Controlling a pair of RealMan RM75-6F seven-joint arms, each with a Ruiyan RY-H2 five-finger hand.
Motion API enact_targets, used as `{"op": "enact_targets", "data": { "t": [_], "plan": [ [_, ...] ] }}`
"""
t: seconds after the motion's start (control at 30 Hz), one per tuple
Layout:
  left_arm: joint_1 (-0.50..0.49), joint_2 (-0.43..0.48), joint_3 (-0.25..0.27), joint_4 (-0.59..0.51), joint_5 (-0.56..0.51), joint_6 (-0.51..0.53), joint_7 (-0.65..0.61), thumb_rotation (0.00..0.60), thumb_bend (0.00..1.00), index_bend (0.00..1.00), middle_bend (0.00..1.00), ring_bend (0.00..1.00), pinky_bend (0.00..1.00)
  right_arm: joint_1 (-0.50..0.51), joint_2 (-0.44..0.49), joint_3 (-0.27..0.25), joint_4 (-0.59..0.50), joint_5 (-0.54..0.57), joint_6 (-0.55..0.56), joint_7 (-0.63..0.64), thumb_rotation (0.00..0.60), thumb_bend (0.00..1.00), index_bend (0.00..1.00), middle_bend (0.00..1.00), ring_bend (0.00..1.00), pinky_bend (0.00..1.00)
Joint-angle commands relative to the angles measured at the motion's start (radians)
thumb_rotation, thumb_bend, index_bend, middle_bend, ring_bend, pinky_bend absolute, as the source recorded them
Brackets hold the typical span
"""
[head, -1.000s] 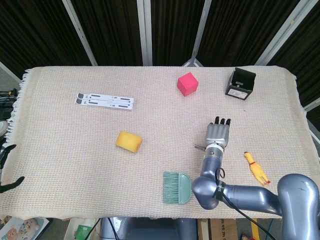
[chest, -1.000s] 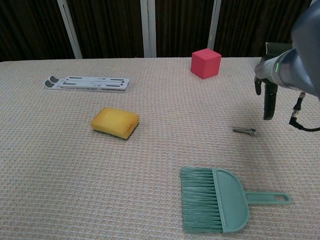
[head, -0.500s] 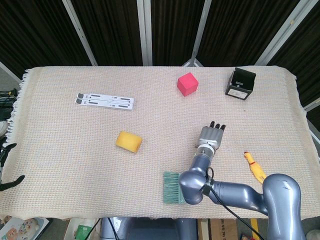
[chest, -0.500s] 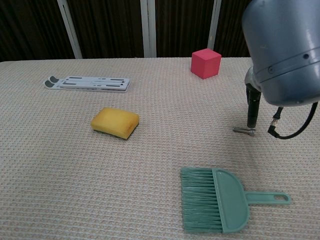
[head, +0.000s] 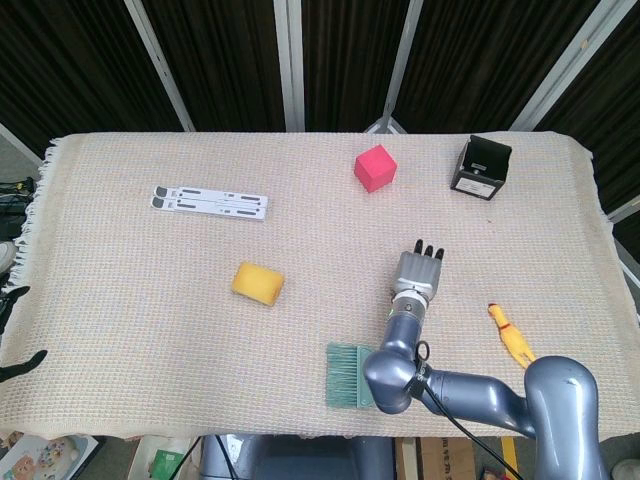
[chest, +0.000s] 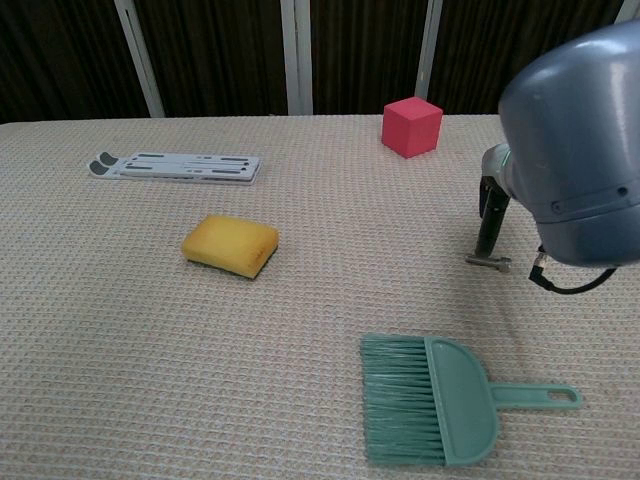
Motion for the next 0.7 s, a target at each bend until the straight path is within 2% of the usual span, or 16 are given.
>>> {"op": "enact_targets", "data": {
  "t": [0.03, 0.47, 0.7],
  "plan": [
    [0.000, -0.001, -0.001, 0.000, 0.000, 0.002, 0.001, 0.600, 0.24, 0.17, 0.00, 0.00, 0.00, -0.006, -0.003, -0.006, 0.001, -0.015, -0.004, 0.007, 0.600, 0.19, 0.38, 0.02, 0.08, 0.00],
    [0.003, -0.002, -0.001, -0.003, -0.005, 0.006, 0.008, 0.600, 0.24, 0.17, 0.00, 0.00, 0.00, -0.045, -0.021, -0.017, 0.004, -0.062, -0.029, 0.060, 0.600, 0.19, 0.44, 0.02, 0.10, 0.00],
    [0.000, -0.009, -0.009, -0.002, -0.020, 0.007, 0.017, 0.600, 0.24, 0.17, 0.00, 0.00, 0.00, -0.076, -0.029, -0.036, 0.011, -0.124, -0.062, 0.123, 0.600, 0.19, 0.48, 0.03, 0.11, 0.00]
  ]
}}
